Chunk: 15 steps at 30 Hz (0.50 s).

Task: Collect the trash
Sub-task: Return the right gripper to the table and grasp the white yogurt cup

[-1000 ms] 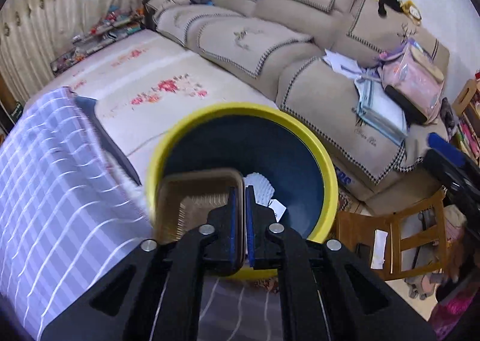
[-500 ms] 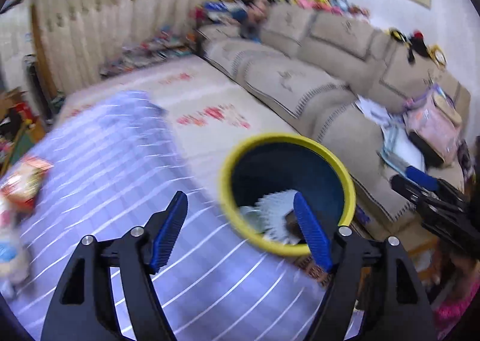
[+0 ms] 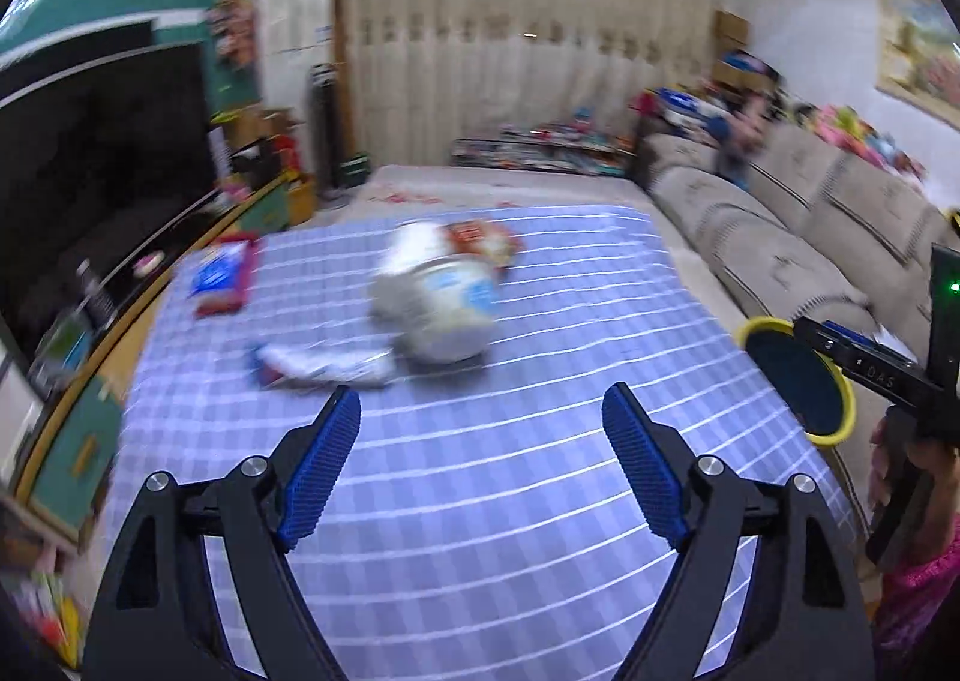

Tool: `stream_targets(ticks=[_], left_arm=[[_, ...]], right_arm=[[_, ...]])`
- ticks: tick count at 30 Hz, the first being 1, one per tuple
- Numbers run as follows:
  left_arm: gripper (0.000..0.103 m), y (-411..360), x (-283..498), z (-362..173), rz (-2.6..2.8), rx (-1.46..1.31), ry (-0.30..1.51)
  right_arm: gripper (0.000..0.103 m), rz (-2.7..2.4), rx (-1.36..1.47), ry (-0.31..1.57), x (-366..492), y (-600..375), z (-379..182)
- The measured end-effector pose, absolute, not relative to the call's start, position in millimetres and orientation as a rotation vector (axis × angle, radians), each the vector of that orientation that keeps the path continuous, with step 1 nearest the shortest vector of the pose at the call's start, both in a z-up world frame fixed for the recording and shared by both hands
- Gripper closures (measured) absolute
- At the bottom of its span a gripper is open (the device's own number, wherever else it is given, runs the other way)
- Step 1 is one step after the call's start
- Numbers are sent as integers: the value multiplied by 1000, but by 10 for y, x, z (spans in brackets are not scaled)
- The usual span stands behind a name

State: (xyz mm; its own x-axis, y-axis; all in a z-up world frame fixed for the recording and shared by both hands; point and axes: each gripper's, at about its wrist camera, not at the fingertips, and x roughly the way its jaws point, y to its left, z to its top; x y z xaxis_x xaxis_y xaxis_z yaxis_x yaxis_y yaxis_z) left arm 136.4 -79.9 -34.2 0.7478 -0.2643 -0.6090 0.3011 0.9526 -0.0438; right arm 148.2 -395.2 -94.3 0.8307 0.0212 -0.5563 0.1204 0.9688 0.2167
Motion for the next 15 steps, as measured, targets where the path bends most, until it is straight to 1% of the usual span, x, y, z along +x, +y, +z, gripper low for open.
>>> stream_targets(ticks=[5, 6, 7, 11, 15], left_arm=[[21, -261, 1291, -486, -257, -1, 681], [21, -198, 1288, -508, -257, -8, 685], [21, -143, 1285, -532, -257, -14, 688], [21, -138, 1274, -571, -264, -41, 697], [21, -141, 1270, -574, -263, -59, 691]], right_arm=[[34, 141, 245, 611, 2046, -3101, -913], [32, 164, 246, 613, 2132, -2977, -909], [28, 190, 242, 623, 2243, -2825, -916], [21, 229, 203, 654, 2596, -2407, -950], [21, 224, 196, 721, 2955, -2185, -1075]])
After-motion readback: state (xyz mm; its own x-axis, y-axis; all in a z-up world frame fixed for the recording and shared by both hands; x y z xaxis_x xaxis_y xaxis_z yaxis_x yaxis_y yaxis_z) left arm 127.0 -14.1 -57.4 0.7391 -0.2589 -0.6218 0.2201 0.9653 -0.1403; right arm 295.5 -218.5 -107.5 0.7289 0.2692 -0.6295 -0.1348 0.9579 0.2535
